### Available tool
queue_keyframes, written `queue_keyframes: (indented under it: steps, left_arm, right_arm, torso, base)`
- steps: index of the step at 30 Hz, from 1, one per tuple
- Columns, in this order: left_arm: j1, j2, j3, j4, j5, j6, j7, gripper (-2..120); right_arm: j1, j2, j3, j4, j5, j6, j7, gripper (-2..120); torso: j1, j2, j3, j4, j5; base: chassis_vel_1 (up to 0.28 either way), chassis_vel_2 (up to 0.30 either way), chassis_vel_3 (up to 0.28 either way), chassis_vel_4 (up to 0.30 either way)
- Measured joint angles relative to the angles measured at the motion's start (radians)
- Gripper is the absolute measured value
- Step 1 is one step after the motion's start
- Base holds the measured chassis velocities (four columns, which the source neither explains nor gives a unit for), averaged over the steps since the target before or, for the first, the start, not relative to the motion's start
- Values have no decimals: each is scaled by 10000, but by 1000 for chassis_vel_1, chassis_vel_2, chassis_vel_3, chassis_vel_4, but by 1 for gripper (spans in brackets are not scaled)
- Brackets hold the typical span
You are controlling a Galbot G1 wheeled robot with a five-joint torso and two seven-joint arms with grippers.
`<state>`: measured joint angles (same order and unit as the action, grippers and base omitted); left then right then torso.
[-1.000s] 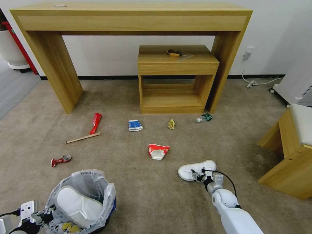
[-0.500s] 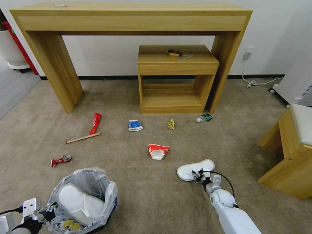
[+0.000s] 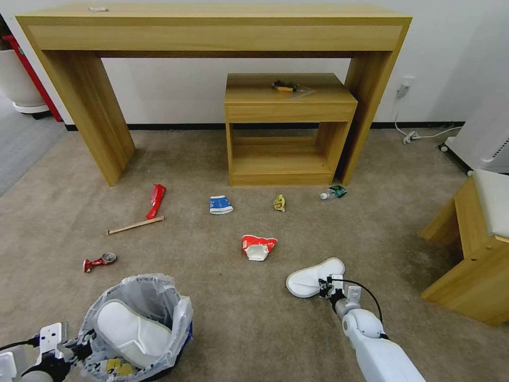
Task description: Pick up the trash bin and place the garbage on the floor into it.
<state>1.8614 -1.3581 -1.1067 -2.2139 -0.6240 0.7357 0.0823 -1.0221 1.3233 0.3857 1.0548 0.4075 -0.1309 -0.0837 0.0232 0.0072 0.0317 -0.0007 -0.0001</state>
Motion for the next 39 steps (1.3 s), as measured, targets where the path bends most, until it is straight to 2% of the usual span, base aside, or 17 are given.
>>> queue_keyframes:
  steps: [6,14,22,25,26,29,30,33,34,37,38,39]
  left_arm:
    - [-35,0,34,-93,4,-2,-9,0]
    - [-87,-35,267,-285,176,-5,-20,0]
    - [-133,-110,475,-335,365,-5,-33,0]
    - [-158,-164,624,-382,477,-5,-43,0]
    - [-158,-164,624,-382,477,-5,-43,0]
    - [-227,-180,909,-407,592,-5,-119,0]
    - [-227,-180,909,-407,592,-5,-119,0]
    - [-430,-147,1256,-391,638,-5,-249,0]
    - [-430,-147,1256,-391,638,-5,-249,0]
    - [-654,-104,1525,-341,645,-5,-381,0]
    - [-654,-104,1525,-341,645,-5,-381,0]
    - [-691,-104,1577,-324,657,-5,-412,0]
  right_arm:
    - [-360,-89,326,968,1,156,49,0]
    - [-1020,-457,720,3476,-30,187,-42,0]
    - [-1092,-719,599,4960,47,-37,-19,0]
    - [-907,-1029,47,6090,456,-393,200,0]
    - [-907,-1029,47,6090,456,-393,200,0]
    - [-297,-1602,-1075,7218,972,-829,475,0]
    - [-297,-1602,-1075,7218,972,-829,475,0]
    - [226,-2327,-2359,8185,1484,-1267,426,0]
    - [226,-2327,-2359,8185,1484,-1267,426,0]
    - [1019,-2727,-3871,8718,1891,-1370,394,0]
    - [1019,-2727,-3871,8718,1891,-1370,394,0]
    - [1341,-2777,-4404,8776,2003,-1371,395,0]
  torso:
    - [0,0,0,0,-1]
    - [0,1,0,-1,0]
    - [0,0,0,0,-1]
    - [0,0,-1,0,-2]
    - [0,0,-1,0,-2]
    - [-2,1,-1,4,-3]
    - [-2,1,-1,4,-3]
    - [-1,0,0,0,-3]
    - [-1,0,0,0,-3]
    - [-1,1,0,-3,-2]
    - [-1,1,0,-3,-2]
    - [-1,0,0,-3,-2]
  base:
    - [0,0,0,0]
    - [0,0,0,0]
    - [0,0,0,0]
    - [0,0,0,0]
    - [0,0,0,0]
    - [0,0,0,0]
    - [0,0,0,0]
    - [0,0,0,0]
    - [0,0,0,0]
    - [0,0,0,0]
    - [0,0,0,0]
    - [0,0,0,0]
